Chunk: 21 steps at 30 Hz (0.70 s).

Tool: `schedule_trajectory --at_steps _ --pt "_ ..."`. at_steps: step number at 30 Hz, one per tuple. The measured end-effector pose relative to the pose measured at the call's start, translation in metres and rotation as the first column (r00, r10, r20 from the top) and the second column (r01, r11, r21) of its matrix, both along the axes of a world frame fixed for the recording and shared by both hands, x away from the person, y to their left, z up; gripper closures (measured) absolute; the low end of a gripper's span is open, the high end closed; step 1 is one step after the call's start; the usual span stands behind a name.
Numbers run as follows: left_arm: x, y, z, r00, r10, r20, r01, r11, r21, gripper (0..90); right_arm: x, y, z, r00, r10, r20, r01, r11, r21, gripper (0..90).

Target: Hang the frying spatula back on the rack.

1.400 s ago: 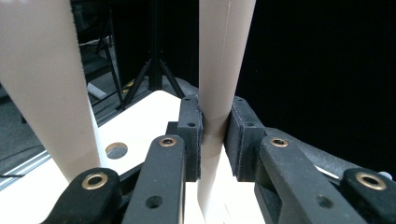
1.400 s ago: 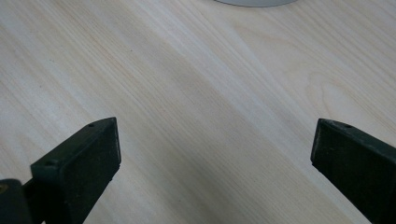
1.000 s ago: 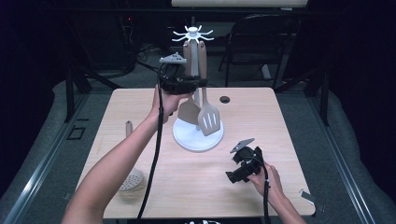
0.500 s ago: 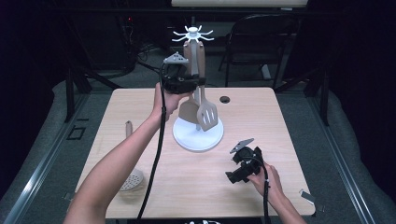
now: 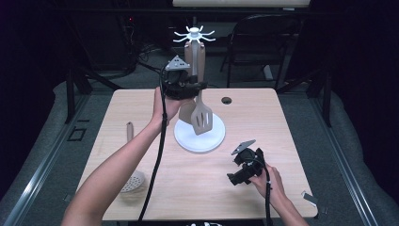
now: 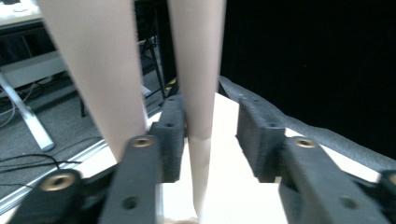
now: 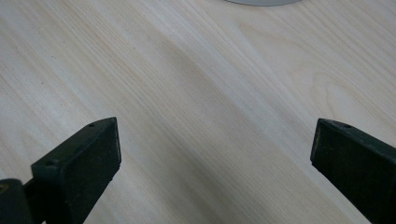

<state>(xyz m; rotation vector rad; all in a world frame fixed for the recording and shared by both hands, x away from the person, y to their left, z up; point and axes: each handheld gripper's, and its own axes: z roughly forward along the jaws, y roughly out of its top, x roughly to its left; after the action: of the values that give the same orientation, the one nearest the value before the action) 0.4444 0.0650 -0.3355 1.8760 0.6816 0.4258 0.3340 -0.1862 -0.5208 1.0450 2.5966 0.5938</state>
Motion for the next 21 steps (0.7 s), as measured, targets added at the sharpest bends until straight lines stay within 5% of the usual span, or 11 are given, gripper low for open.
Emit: schedule_trajectory --at_steps 6,21 --pt "-0.01 0.002 0.001 1.0 -0.009 0.003 0.009 0.9999 0.007 43.8 0.0 0.001 0.001 1.0 0.005 0.003 -0.005 1.0 -0.001 1.2" --pt "-0.021 0.027 0.008 0.9993 -0.032 0.018 0.032 0.9995 0.003 21.8 0.0 0.002 -0.001 1.0 0.001 0.006 -0.001 1.0 0.005 1.4"
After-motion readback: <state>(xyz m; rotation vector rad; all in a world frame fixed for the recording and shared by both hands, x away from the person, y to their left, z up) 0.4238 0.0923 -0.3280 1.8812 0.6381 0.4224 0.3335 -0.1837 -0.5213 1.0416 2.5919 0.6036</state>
